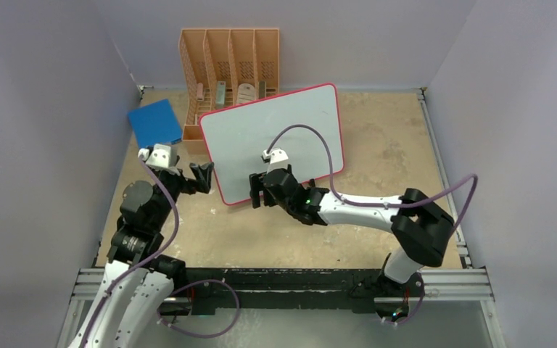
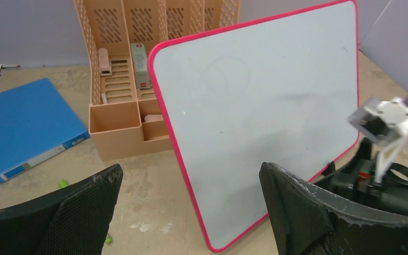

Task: Write a sentence on the whiteboard
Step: Move the whiteboard to the center of the board, then pick up the whiteboard marker from the center of the board.

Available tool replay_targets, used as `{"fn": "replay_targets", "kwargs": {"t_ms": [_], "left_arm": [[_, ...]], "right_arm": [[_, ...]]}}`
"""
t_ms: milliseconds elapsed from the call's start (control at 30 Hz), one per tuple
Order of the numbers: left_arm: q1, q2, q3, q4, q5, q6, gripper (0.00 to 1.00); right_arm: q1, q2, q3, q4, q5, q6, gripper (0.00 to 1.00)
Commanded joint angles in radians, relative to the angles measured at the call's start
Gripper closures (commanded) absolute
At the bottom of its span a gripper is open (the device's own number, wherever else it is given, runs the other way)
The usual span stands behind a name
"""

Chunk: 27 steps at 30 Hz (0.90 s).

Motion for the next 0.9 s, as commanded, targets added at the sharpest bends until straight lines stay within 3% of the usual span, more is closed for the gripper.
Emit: {"fn": "replay_targets", "kwargs": {"t_ms": [0, 67, 333, 500, 600, 733, 867], "left_arm": [[-0.002, 0.086, 0.075, -0.003, -0.071, -0.066, 0.0], [-0.002, 0.119, 0.089, -0.007, -0.075, -0.093, 0.0], [0.035, 0.248, 0.165, -0.046, -0.164, -0.189, 0.0], [0.227, 0.368, 0.234, -0.082, -0.059, -0.287, 0.0], [0.279, 0.456, 0.286, -0.128, -0.049, -0.341, 0.0], [0.33, 0.563, 0.356, -0.199, -0.052, -0.417, 0.01], [0.395, 0.673, 0.427, -0.267, -0.03, -0.432, 0.01]], "right_arm": [[0.004, -0.115, -0.045, 0.025, 0.03, -0.026, 0.14], [0.003, -0.167, -0.067, 0.022, 0.062, -0.042, 0.02], [-0.013, -0.365, -0.117, -0.053, 0.273, -0.008, 0.01], [-0.013, -0.406, -0.059, -0.19, 0.535, 0.091, 0.01], [-0.013, -0.405, -0.001, -0.323, 0.676, 0.172, 0.01], [-0.013, -0.464, -0.007, -0.339, 0.715, 0.155, 0.01], [-0.013, -0.587, -0.081, -0.172, 0.608, -0.008, 0.01]]}}
